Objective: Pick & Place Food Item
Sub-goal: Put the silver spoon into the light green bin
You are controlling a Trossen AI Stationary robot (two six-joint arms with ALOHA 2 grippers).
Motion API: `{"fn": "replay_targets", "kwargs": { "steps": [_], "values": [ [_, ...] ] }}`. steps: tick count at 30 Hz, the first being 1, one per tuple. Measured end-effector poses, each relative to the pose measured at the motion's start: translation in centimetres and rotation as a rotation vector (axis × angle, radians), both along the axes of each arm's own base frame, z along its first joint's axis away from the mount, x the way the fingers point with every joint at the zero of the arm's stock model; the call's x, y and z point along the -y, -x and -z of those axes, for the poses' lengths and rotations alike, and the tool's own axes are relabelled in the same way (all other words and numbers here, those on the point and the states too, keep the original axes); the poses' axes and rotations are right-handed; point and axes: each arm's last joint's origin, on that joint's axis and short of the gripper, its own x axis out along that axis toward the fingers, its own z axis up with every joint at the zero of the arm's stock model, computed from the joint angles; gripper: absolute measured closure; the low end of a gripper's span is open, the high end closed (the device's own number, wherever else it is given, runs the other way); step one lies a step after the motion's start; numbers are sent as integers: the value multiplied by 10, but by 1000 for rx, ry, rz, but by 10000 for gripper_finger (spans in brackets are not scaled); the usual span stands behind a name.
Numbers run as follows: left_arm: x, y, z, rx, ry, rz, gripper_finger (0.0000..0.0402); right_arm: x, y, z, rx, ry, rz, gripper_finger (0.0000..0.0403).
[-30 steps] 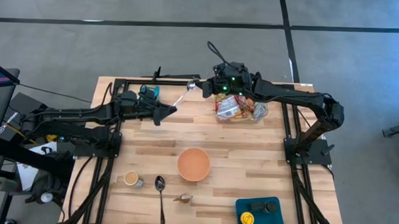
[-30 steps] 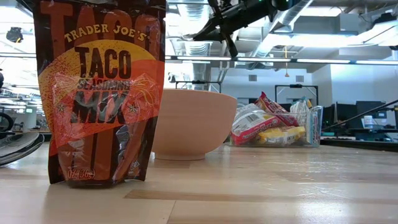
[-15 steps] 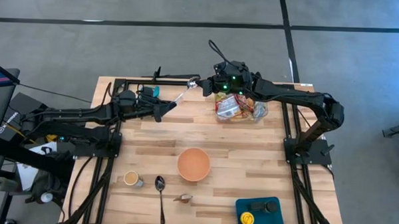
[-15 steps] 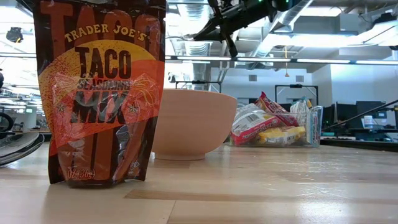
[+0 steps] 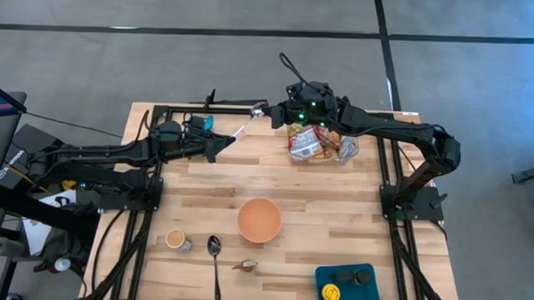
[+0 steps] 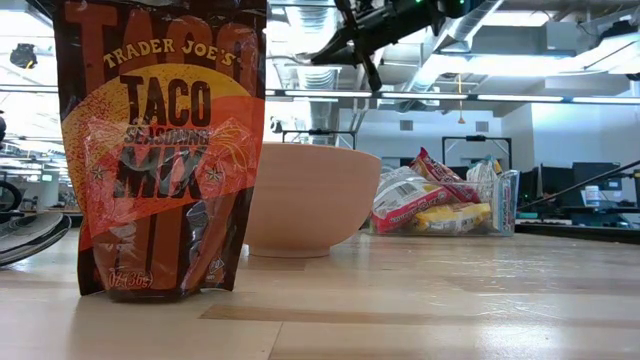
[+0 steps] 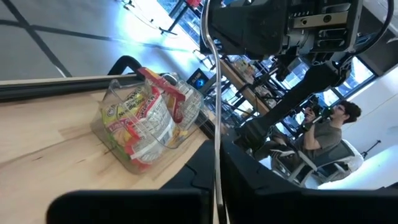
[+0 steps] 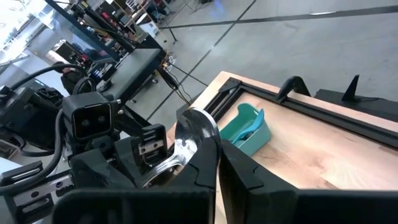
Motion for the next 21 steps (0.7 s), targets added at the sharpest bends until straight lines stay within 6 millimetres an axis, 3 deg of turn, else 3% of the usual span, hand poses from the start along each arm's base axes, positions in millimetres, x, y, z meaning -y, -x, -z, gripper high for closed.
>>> {"fn": "replay_targets", "kwargs": {
  "steps": [11,21],
  "values": [
    [0,0,0,0,-3,0,397,0,0,0,3,6,-9,391],
    [-1,0,0,-2,-7,-19,399,0,0,1,-14,26,-17,308]
  ]
}}
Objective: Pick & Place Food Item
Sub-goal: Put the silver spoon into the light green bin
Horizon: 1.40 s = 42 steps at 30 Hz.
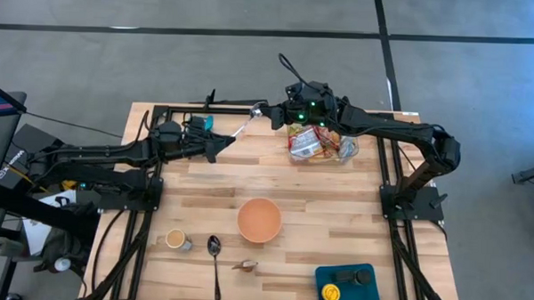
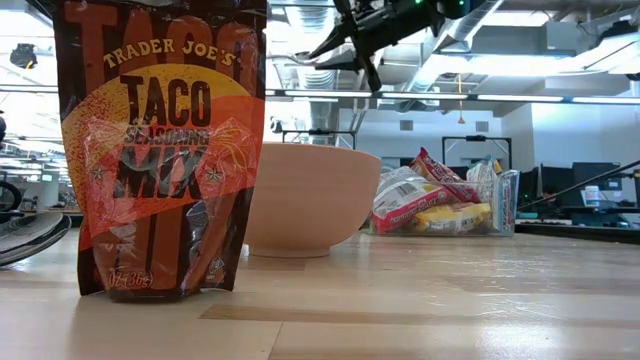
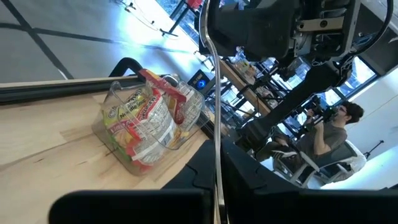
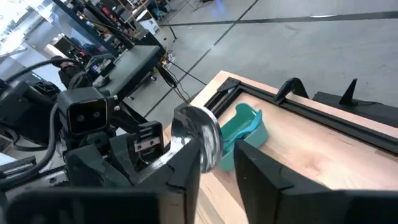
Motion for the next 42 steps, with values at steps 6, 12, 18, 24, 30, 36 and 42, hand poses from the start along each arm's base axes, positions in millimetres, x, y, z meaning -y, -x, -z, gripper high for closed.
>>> {"fn": "replay_targets", "kwargs": {
  "steps": [6,12,18,24,30,36,42],
  "values": [
    [-3,3,-2,11,2,-22,399,1,7,4,-72,-26,2,269],
    [-7,13,-7,26,1,-57,399,0,12,1,-110,4,-8,253],
    [-14,29,-7,-23,35,-138,400,-5,16,3,-168,13,-32,257],
    [-18,48,-1,-122,70,-204,399,-9,18,8,-230,-5,-43,269],
    [-20,63,11,-266,126,-261,398,-9,19,10,-253,1,-49,278],
    [-23,74,27,-446,170,-307,398,-9,20,12,-280,-2,-53,282],
    [-26,85,36,-590,166,-386,399,-12,21,14,-309,11,-72,282]
  ]
}}
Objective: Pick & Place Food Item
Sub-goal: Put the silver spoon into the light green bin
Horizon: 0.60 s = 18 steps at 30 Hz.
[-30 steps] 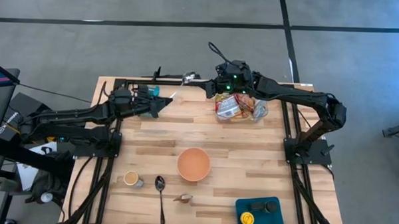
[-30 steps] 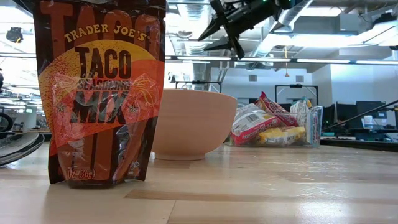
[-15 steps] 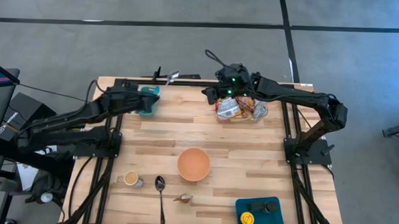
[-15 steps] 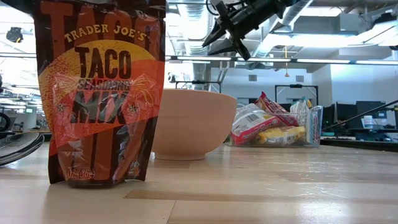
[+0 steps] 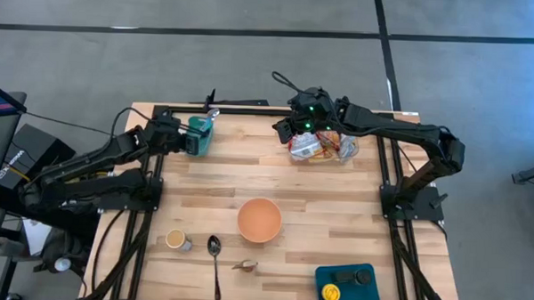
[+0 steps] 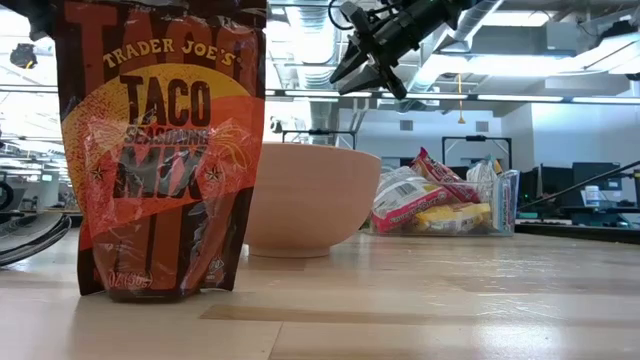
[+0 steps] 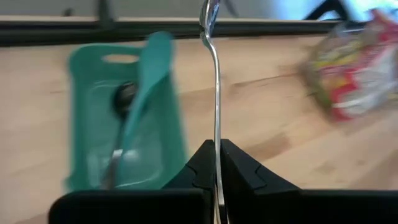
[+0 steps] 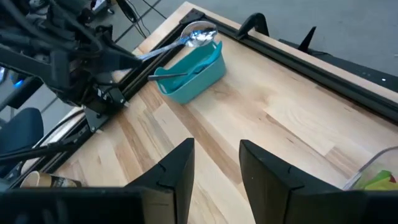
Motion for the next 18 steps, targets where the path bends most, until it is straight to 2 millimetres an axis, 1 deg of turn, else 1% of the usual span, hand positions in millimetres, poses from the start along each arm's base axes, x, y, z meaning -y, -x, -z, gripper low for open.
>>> {"fn": "replay_targets", "kwargs": {
  "steps": [5,9,18],
  "values": [
    [-1,9,7,-101,23,-70,398,-3,-1,0,-9,14,-19,282],
    [-1,14,10,-167,32,-91,397,-4,-1,1,-17,19,-29,282],
    [-5,25,15,-255,79,-146,397,-7,-1,1,-27,36,-48,282]
  ]
}}
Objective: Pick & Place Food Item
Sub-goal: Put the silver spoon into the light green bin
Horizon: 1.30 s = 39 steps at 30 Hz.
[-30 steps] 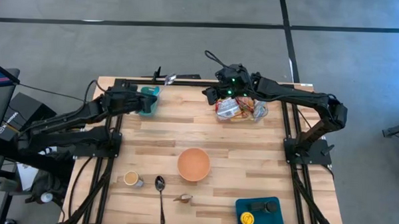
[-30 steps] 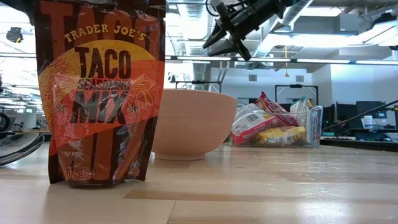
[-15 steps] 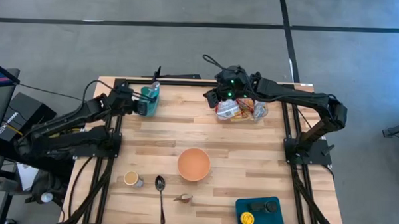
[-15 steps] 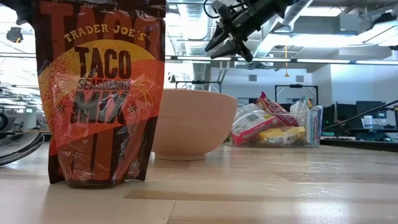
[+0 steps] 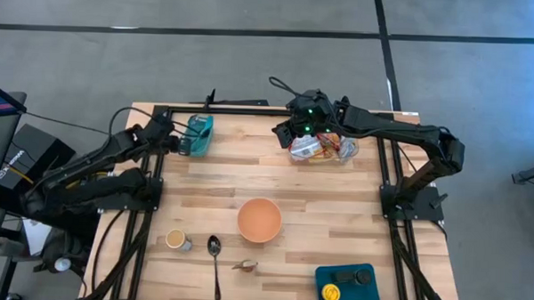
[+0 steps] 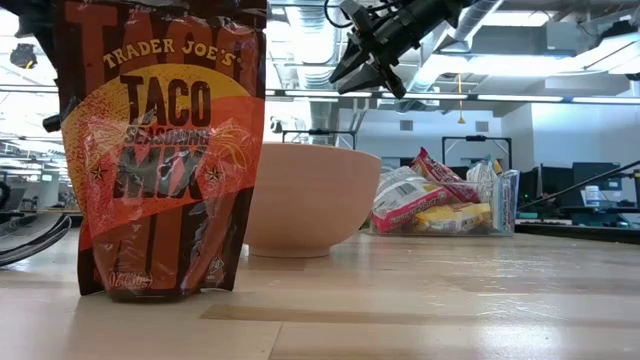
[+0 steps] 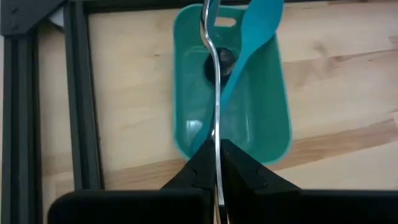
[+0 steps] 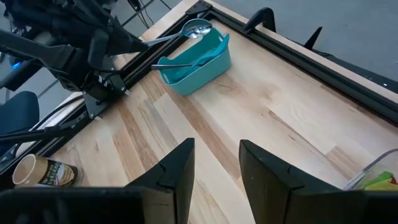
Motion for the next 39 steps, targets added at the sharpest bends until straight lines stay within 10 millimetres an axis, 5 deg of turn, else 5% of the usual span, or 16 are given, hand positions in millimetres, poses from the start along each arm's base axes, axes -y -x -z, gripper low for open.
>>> {"fn": "replay_targets", "kwargs": {
  "steps": [39],
  "values": [
    [-30,-4,17,23,179,71,398,-5,-2,0,-1,-1,-16,282]
  ]
}}
